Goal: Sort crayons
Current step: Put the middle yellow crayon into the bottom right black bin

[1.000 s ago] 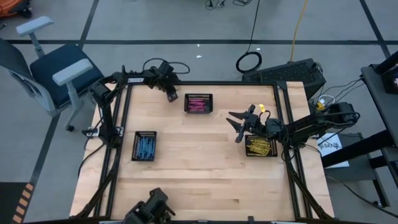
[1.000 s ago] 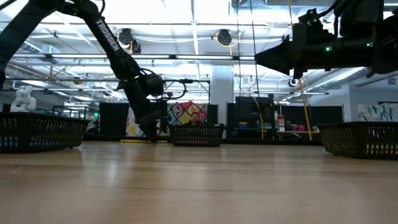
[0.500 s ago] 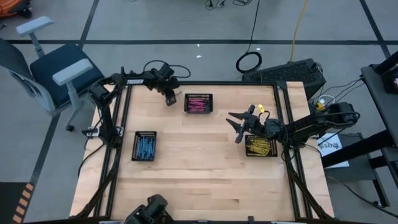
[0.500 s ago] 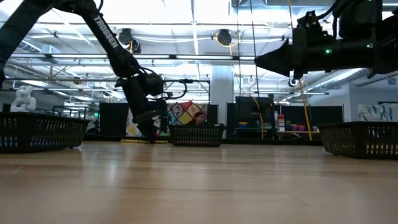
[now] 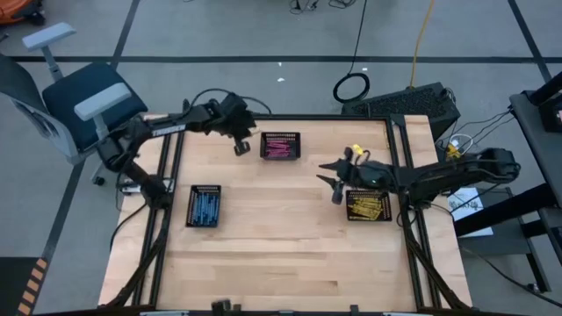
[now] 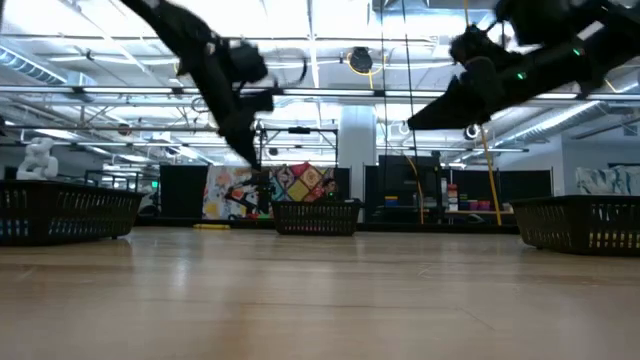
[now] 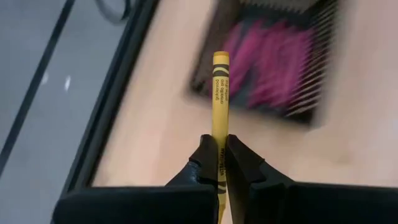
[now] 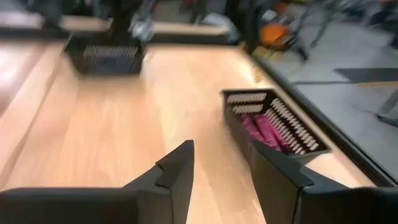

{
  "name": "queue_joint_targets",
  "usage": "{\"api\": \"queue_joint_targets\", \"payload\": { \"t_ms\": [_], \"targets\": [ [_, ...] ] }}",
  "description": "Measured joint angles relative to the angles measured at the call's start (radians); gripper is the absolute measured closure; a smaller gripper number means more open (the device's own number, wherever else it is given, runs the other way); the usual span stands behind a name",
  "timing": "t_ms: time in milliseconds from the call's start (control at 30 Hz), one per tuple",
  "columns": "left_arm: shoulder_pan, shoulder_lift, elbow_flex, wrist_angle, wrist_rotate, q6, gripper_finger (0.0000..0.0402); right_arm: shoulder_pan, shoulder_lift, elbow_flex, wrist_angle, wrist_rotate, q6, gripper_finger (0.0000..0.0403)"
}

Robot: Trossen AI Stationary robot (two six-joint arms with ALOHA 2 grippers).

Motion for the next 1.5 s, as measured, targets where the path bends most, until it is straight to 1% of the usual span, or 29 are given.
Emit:
{"api": "queue_joint_targets", "payload": {
  "t_ms": [67,167,300,367,500,567,733,867,967,1067,1167,1333,1433,1500],
  "targets": [
    [-0.074,-0.029,0.002,0.007,0.010,-0.033,0.0399,-0.014,0.013,0.078,-0.130,-0.065,-0.051,0.0254],
    [-0.192,-0.027,0.001,0.033,0.010,-0.083,0.0399,-0.025,0.079,0.178,-0.204,-0.133,-0.136,0.0238],
    [-0.360,-0.026,0.001,0.152,0.009,-0.108,0.0400,-0.033,0.207,0.275,-0.206,-0.135,-0.218,0.0221],
    [-0.427,-0.025,0.001,0.186,-0.011,-0.108,0.0400,-0.033,0.269,0.313,-0.208,-0.135,-0.251,0.0217],
    [-0.506,-0.025,0.001,0.204,-0.054,-0.108,0.0400,-0.033,0.336,0.368,-0.208,-0.134,-0.270,0.0218],
    [-0.523,-0.024,0.001,0.195,-0.072,-0.111,0.0400,-0.031,0.348,0.386,-0.203,-0.135,-0.264,0.0222],
    [-0.543,-0.024,0.001,0.199,-0.076,-0.111,0.0400,-0.030,0.357,0.406,-0.193,-0.142,-0.237,0.0229],
    [-0.542,-0.024,0.001,0.200,-0.079,-0.111,0.0400,-0.030,0.357,0.412,-0.179,-0.250,-0.219,0.0229],
    [-0.542,-0.024,0.001,0.200,-0.087,-0.111,0.0400,-0.028,0.357,0.412,-0.167,-0.264,-0.204,0.0237],
    [-0.543,-0.024,0.001,0.200,-0.089,-0.111,0.0401,-0.028,0.357,0.412,-0.142,-0.264,-0.194,0.0258],
    [-0.542,-0.024,0.001,0.200,-0.089,-0.111,0.0401,-0.029,0.357,0.412,-0.124,-0.260,-0.197,0.0289],
    [-0.542,-0.024,0.001,0.200,-0.089,-0.112,0.0400,-0.028,0.357,0.412,-0.145,-0.260,-0.197,0.0343],
    [-0.542,-0.024,0.001,0.200,-0.089,-0.112,0.0399,-0.028,0.357,0.412,-0.154,-0.259,-0.197,0.0360],
    [-0.542,-0.024,0.002,0.200,-0.089,-0.112,0.0399,-0.028,0.357,0.412,-0.153,-0.259,-0.200,0.0363]
  ]
}}
